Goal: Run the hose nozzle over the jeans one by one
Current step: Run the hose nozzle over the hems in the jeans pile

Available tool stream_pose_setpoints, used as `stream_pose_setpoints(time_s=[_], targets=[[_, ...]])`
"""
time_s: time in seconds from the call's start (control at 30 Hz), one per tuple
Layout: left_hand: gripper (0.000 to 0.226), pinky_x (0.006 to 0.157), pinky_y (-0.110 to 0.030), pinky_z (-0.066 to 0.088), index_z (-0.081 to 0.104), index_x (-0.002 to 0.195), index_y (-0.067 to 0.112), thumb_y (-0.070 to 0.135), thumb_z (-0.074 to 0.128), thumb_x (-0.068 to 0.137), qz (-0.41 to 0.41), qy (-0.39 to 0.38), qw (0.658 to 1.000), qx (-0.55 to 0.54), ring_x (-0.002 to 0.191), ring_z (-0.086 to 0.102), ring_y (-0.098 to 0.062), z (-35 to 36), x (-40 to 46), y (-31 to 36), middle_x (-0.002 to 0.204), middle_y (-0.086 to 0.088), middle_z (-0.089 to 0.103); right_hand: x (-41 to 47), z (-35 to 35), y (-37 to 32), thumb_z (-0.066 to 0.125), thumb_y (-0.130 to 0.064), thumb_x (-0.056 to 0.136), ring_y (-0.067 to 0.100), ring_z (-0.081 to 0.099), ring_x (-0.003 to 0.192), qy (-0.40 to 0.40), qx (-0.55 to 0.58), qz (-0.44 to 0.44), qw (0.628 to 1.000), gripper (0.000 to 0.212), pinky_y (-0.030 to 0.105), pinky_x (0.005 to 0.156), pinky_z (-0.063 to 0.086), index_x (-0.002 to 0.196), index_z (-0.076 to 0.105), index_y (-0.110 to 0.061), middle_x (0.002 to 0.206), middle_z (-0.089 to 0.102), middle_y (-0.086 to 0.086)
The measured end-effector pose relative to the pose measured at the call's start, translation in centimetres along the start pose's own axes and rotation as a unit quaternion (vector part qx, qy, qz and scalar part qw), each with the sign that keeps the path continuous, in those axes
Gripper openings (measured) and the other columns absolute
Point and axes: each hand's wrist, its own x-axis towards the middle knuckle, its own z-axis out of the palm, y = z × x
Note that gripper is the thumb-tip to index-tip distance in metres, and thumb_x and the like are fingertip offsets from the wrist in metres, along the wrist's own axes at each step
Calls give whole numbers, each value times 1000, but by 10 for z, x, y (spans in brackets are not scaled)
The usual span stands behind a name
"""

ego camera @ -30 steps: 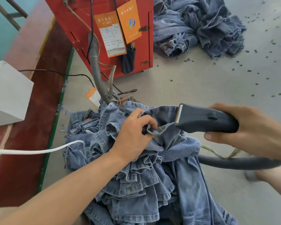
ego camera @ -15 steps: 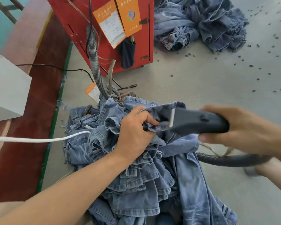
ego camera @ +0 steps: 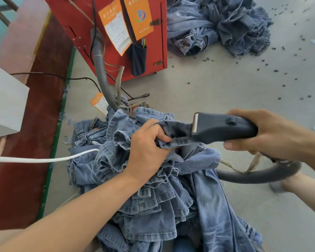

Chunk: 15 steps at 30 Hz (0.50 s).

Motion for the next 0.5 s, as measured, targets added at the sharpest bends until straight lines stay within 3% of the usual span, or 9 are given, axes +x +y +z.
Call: stream_pose_setpoints(time_s=[0.13,0.23,0.3,0.4,0.5], targets=[[48,67,-20,42,54,67,20,-2,97,62,-9,6,1000,-13,70,55,-10,4,0,1,77,3,58,1,11,1,86,-24,81,4,67,72,-63,-57,9,996,38,22,64,48,107,65,-43,82,72,-15],[44,65,-26,44,55,67,20,2,95,68,-21,6,1000,-15,71,57,-13,4,1,0,79,0,60,3,23,-8,84,-26,83,5,67,79,-44,-48,-29,997,37,25,67,49,109,64,-44,87,72,-17],[40,66,-30,49,56,68,19,6,94,70,-27,1,1000,-15,73,59,-16,3,2,0,80,-2,61,3,22,-13,86,-24,82,5,66,72,9,-18,-54,998,36,21,62,50,107,66,-42,82,71,-15],[38,66,-23,46,59,71,22,11,95,70,-38,-14,999,-10,72,57,-12,2,4,2,79,3,60,0,9,-12,87,-22,80,4,58,45,97,66,-64,991,36,13,43,43,103,66,-40,61,65,-8],[31,67,-15,42,64,74,24,18,94,71,-83,-24,996,-15,72,56,-6,2,7,5,79,10,59,-5,-6,-6,87,-32,76,7,53,37,110,52,-39,992,39,14,37,39,109,67,-39,55,62,1]])
